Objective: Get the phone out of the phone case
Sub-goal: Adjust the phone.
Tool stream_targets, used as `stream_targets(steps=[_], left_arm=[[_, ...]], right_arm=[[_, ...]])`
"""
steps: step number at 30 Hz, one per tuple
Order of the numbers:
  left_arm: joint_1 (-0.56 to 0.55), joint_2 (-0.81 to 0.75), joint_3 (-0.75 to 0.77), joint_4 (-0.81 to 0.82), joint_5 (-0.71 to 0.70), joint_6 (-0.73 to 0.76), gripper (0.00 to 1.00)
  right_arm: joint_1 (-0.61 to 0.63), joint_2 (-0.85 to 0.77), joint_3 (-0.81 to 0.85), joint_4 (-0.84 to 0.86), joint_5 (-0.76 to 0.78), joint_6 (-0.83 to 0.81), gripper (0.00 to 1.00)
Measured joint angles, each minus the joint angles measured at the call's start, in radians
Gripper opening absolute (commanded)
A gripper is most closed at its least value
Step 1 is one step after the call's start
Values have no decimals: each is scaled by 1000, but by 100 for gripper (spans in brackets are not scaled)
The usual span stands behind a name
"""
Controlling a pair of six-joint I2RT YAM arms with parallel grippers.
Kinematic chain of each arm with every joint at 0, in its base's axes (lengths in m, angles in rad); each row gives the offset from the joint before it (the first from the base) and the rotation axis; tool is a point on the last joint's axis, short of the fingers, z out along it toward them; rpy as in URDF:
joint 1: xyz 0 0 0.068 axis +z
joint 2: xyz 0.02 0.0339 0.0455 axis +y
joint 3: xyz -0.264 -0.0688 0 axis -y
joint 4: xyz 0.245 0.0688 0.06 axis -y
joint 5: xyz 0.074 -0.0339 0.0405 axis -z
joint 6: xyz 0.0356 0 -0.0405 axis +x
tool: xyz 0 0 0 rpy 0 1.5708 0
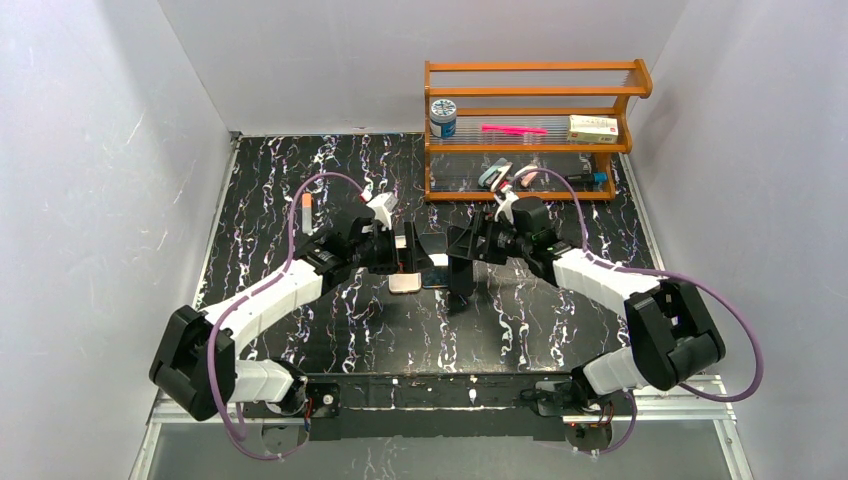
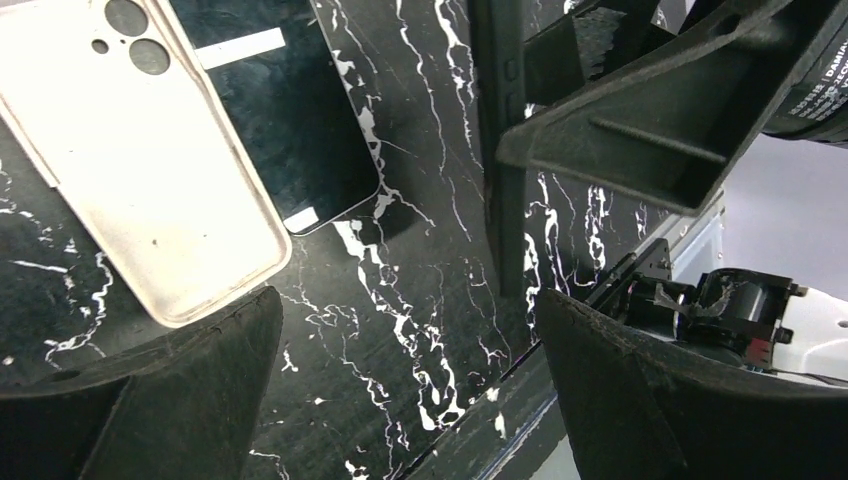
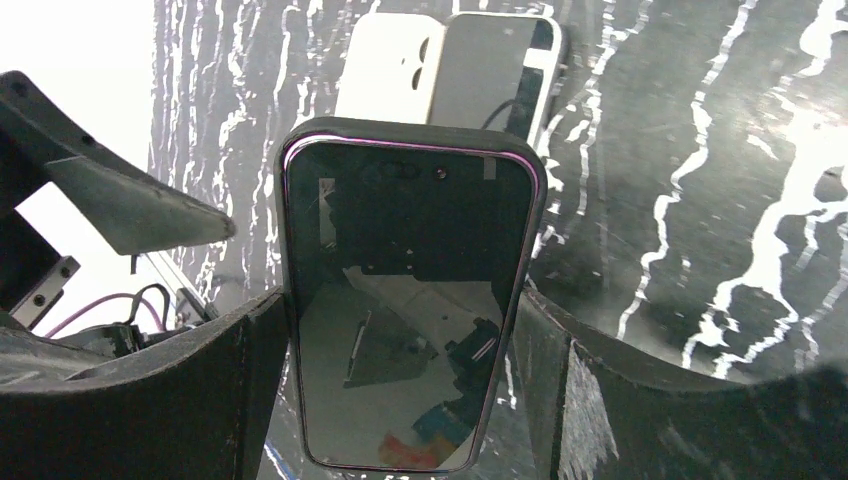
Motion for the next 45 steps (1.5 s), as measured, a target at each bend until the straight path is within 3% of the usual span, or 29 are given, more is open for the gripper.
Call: stream_targets(steps=[14,28,40,45], left_arm=[[-29,12,3,71,31,-71,96],[-32,11,-36,69,-47,-109,69],[-35,-43,-90,126,-134,-139,39],[-39,-50,-92,144,-140,-138,16]], right_arm=[[189,0,100,14,117,31,1],[262,9,114,93,223,60,1],[300,66,119,190,241,135,1],[308,82,119,220,243,161,1]])
